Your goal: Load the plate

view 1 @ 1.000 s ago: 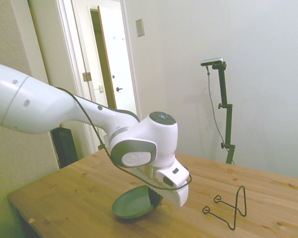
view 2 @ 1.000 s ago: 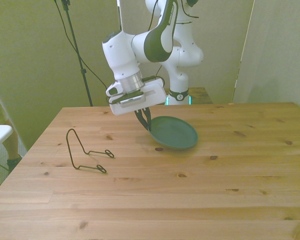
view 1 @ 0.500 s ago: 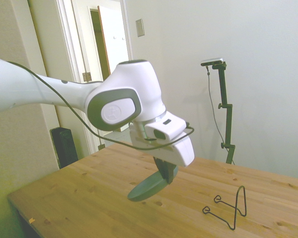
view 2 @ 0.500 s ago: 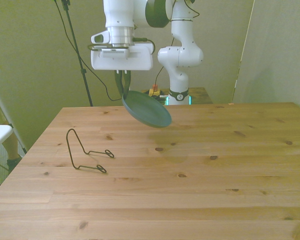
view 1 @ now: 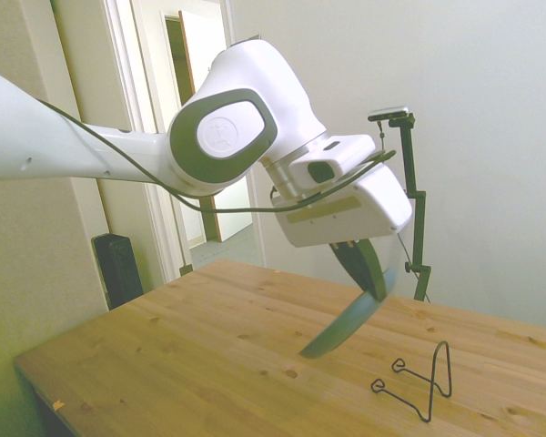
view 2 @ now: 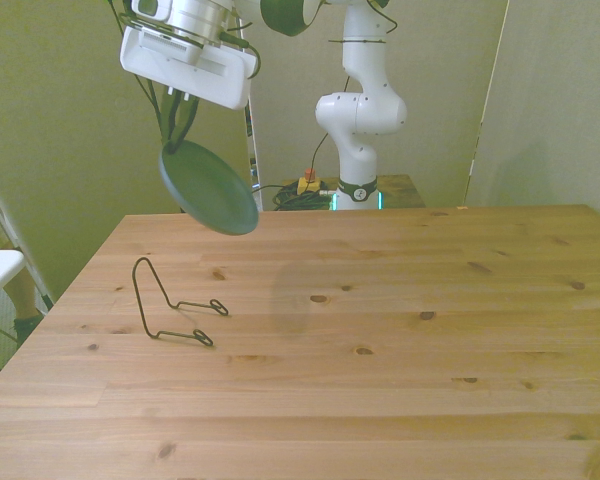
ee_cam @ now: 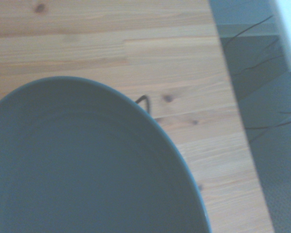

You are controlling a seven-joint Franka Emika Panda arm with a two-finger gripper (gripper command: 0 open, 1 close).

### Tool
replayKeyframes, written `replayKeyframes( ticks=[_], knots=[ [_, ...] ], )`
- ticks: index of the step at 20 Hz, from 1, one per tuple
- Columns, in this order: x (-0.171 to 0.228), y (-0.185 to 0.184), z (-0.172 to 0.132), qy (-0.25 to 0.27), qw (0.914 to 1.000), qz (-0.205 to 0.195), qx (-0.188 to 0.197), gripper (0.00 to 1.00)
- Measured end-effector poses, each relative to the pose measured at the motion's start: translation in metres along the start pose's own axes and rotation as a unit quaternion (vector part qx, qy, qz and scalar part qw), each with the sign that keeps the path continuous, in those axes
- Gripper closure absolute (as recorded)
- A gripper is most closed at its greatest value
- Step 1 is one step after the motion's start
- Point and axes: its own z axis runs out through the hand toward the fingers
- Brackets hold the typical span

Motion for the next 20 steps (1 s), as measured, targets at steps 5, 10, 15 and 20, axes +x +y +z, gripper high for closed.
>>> replayKeyframes(
  ticks=[5,10,15,20],
  knots=[
    [0.032,-0.002,0.013,0.021,0.9996,0.017,-0.010,1.00],
    [0.043,-0.025,0.014,0.031,0.9988,0.035,-0.011,1.00],
    [0.039,-0.049,0.005,0.084,0.9939,0.050,-0.051,1.00],
    [0.012,-0.083,0.009,0.132,0.9863,0.055,-0.083,1.00]
  ],
)
